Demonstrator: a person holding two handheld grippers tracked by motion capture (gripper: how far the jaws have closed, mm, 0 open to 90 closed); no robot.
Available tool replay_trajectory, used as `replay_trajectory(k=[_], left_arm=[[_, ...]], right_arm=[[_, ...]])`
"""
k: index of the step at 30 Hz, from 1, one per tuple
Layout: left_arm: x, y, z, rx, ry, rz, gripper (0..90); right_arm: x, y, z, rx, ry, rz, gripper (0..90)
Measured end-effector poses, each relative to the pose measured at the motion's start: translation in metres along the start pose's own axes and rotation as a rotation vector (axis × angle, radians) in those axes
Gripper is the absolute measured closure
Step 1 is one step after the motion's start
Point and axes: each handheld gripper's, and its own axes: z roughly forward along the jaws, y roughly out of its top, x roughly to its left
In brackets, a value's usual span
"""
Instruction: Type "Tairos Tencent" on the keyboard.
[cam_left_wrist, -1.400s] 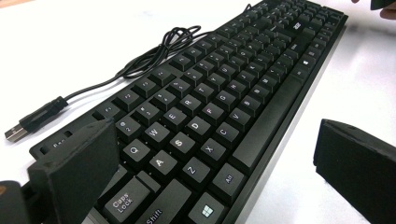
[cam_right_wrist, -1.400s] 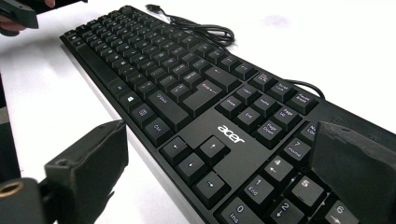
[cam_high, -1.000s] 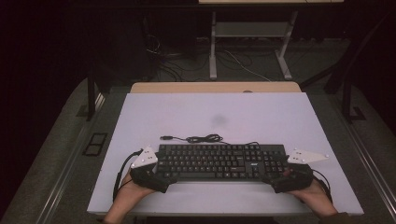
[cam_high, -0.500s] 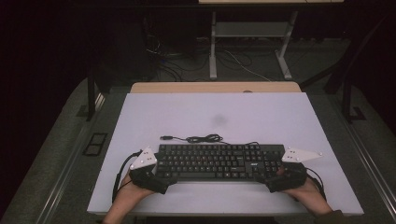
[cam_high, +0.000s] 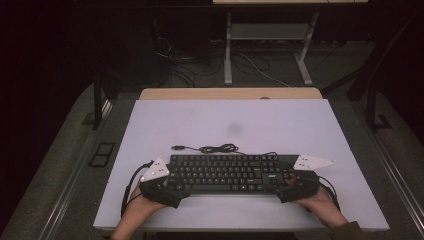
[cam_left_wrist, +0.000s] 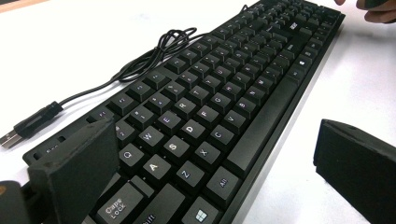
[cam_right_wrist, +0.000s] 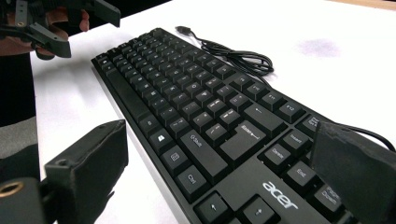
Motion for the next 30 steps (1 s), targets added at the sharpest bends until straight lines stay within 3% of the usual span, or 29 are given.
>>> replay_trajectory(k=[30], left_arm=[[0.0,-0.002,0.002,0.002,-0.009,-0.017,0.0]], right_arm=[[0.01,0.017,0.028,0.011,0.033,-0.014,6.3]])
